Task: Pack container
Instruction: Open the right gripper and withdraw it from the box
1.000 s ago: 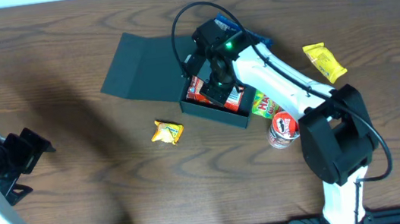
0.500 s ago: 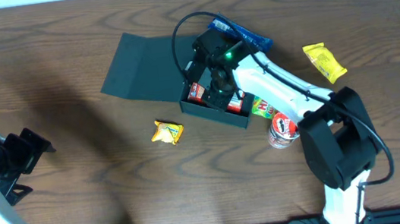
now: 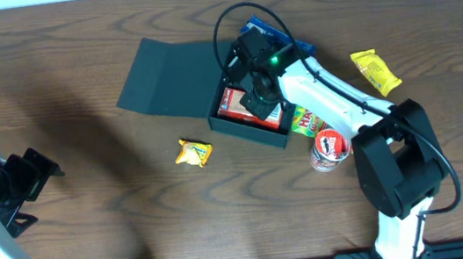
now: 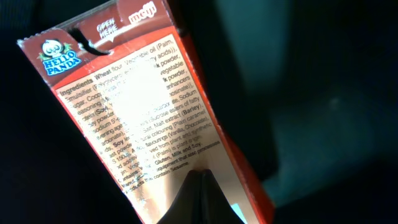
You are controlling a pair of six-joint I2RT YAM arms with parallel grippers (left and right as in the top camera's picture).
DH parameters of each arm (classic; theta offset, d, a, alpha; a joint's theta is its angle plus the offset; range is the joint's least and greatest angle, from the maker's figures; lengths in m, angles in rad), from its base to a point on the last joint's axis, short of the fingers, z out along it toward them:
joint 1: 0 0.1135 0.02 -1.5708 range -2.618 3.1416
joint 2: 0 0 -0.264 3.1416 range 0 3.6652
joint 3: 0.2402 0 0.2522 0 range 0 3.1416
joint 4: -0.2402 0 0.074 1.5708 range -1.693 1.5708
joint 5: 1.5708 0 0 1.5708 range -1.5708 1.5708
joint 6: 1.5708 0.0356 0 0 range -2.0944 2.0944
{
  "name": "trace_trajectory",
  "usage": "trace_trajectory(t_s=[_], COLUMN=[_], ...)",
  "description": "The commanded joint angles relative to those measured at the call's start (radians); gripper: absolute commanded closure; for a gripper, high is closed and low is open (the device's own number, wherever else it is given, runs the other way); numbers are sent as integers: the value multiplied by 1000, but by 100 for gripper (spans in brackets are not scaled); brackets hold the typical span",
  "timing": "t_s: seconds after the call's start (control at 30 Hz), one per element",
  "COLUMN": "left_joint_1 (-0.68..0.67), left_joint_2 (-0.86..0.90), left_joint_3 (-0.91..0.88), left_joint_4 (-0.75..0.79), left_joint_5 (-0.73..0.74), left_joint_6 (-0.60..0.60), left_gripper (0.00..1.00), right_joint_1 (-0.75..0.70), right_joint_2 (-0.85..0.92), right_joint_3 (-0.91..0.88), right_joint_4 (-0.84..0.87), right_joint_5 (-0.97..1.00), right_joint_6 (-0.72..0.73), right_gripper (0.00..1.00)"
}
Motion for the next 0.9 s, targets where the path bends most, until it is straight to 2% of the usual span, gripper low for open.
trace_trajectory(t_s=[0.0,0.33,0.63,0.73,0.8,0.83,0.87], left_joint_1=[4,4,4,4,4,4,4], left_joint_2=[-3,-3,-3,-3,-3,-3,-3], left_joint_3=[11,11,11,11,11,11,11], left_joint_4=[-3,-3,-3,-3,-3,-3,-3], left_joint_5=[-4,-4,-4,-4,-4,-4,-4], left_joint_6=[0,0,0,0,0,0,0], left_gripper=[5,5,5,5,5,5,5], right_joint_1=[10,47,58,50,31,16,-3], right_joint_2=[16,11,-120,-169,-189,-191,-190], right_joint_3=[-20,-74,-64,-64,-64,-64,-64], right_joint_4=[6,43,21,20,33,46,61], right_joint_5=[-86,-106,63,171,264,310,340], right_joint_6=[17,21,115,161,211,242,272], right_gripper=[99,99,99,94,83,83,73])
